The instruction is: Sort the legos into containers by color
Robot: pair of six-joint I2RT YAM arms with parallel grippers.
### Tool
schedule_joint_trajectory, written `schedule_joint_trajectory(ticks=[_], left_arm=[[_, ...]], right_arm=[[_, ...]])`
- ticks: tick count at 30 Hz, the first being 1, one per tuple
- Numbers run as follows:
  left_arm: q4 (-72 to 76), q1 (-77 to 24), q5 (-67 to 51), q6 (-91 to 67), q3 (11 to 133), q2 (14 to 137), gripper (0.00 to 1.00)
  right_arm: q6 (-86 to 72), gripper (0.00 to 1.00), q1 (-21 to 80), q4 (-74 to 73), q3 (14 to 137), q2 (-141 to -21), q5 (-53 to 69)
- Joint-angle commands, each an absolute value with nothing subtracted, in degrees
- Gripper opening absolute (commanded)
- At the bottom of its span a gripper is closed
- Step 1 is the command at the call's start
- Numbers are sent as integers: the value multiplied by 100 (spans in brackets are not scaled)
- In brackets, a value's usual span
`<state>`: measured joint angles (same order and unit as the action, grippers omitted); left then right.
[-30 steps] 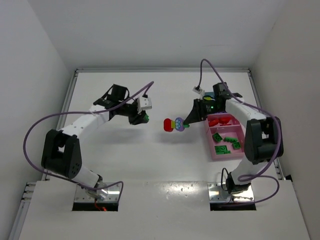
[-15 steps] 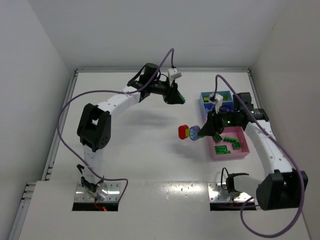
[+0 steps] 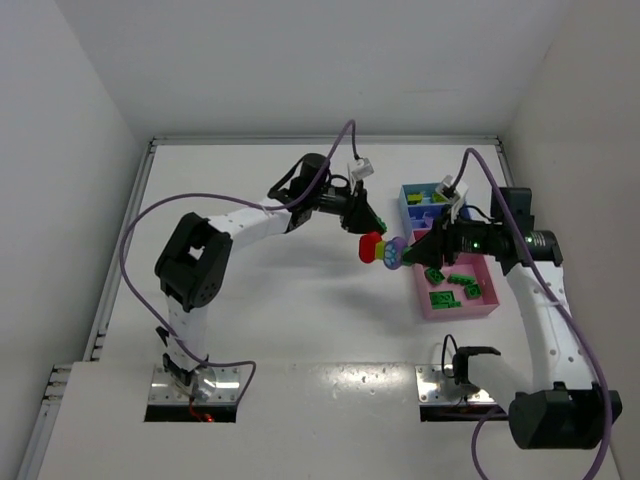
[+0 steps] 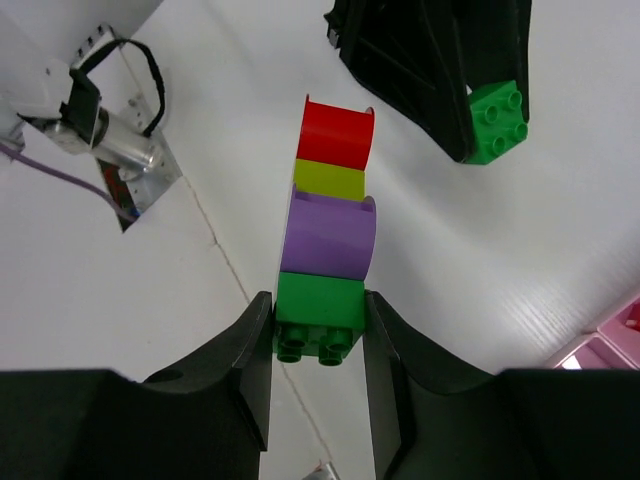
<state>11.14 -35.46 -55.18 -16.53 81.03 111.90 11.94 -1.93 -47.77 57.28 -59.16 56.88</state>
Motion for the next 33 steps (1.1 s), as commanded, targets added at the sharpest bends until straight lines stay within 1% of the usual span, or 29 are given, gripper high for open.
schedule_joint_trajectory(ticks=[1, 4, 7, 8, 13, 15, 17, 19, 21, 24, 26, 30, 33], left_arm=[[2293, -3788, -5889, -2416, 8052, 11180, 6], [2479, -3841, -5889, -2496, 7798, 11180, 4], [2627, -3561, -5748, -2496, 7394, 10873, 4], [2680, -3464, -5531, -2496, 7261, 10768, 3], [2847, -2805, -4966, -2496, 6138, 9733, 0], [2848, -2541, -4914, -2400, 5785, 9397, 0], [2647, -2540, -5202, -1972, 5425, 9002, 0], [2172, -2732, -5510, -1628, 5196, 8746, 0], [1551, -3232, -5590, -875, 5027, 8457, 0], [969, -3943, -5590, -143, 5044, 8402, 0], [967, -4209, -5538, -141, 5159, 8481, 0], [967, -4806, -5362, -141, 5912, 8937, 0], [1361, -5079, -5090, -691, 6422, 9367, 0]], right_arm=[[960, 0, -342, -4451, 5951, -5442, 6057], [625, 0, -343, -4115, 5897, -5037, 5582], [387, 0, -343, -3947, 5897, -4861, 5284], [335, 0, -343, -3946, 5897, -4860, 5178], [-252, 0, -343, -3123, 5766, -4676, 4887], [-526, 0, -343, -2788, 5634, -4676, 4660], [-992, 0, -343, -2269, 5520, -4745, 4474], [-1412, 0, -343, -1814, 5520, -5009, 4255], [-1765, 0, -343, -1469, 5520, -5246, 4071], [-2258, 0, -343, -933, 5599, -5756, 3938], [-2538, 0, -343, -634, 5791, -6193, 3780], [-2900, 0, -343, -440, 6169, -6906, 3647], [-2962, 0, -343, -369, 6407, -7267, 3568]])
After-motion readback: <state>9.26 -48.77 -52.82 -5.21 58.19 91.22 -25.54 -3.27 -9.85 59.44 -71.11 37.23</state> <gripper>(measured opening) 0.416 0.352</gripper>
